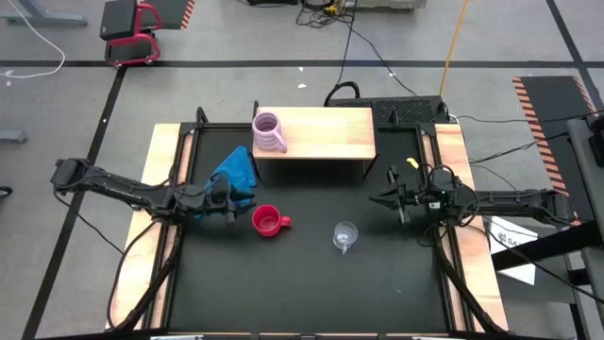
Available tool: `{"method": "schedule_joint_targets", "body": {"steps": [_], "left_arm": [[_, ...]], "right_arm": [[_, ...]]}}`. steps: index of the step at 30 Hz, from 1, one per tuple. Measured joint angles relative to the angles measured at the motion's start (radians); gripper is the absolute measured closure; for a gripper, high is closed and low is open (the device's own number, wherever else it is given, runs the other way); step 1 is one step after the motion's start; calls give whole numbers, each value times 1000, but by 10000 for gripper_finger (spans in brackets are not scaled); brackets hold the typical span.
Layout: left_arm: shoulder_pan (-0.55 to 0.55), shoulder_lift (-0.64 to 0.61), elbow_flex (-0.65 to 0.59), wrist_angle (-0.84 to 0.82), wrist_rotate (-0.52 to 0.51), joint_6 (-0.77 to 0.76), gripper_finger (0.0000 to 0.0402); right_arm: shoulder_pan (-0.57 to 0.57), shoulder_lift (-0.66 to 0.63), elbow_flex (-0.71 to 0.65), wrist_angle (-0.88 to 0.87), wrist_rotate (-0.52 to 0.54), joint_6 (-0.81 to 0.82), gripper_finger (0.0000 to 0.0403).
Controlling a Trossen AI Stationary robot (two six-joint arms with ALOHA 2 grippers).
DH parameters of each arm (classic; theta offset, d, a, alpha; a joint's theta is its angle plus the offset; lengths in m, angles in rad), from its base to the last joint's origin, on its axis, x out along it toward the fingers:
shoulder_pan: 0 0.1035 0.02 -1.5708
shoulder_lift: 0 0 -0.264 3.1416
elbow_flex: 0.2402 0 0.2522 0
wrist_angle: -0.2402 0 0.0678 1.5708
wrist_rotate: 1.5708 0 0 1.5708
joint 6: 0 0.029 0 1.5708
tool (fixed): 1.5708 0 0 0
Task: Stack small to large cups/mugs on shelf
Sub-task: Put the red mug on the shelf
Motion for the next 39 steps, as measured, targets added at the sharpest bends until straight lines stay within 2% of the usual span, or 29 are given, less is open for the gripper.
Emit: {"method": "schedule_joint_targets", "body": {"steps": [5, 7, 15, 23, 27, 35, 39], "left_arm": [[-2, 0, 26, 5, 12, -27, 250], [-2, 0, 40, 13, 33, 32, 250], [-2, 0, 43, 220, 84, 263, 250], [29, -1, 43, 254, 63, 282, 250], [29, 10, 119, 57, 58, 260, 250], [43, 107, 463, -613, 57, 187, 250], [61, 169, 579, -747, 116, 169, 250]], "right_arm": [[0, 0, 0, 0, 0, 0, 403], [0, 0, 0, 0, 0, 0, 403], [0, 0, 0, 0, 0, 7, 403], [0, 0, 0, 0, 0, 8, 403], [0, 0, 0, 0, 0, 8, 403], [0, 0, 0, 0, 0, 8, 403], [0, 0, 0, 0, 0, 8, 403]]}}
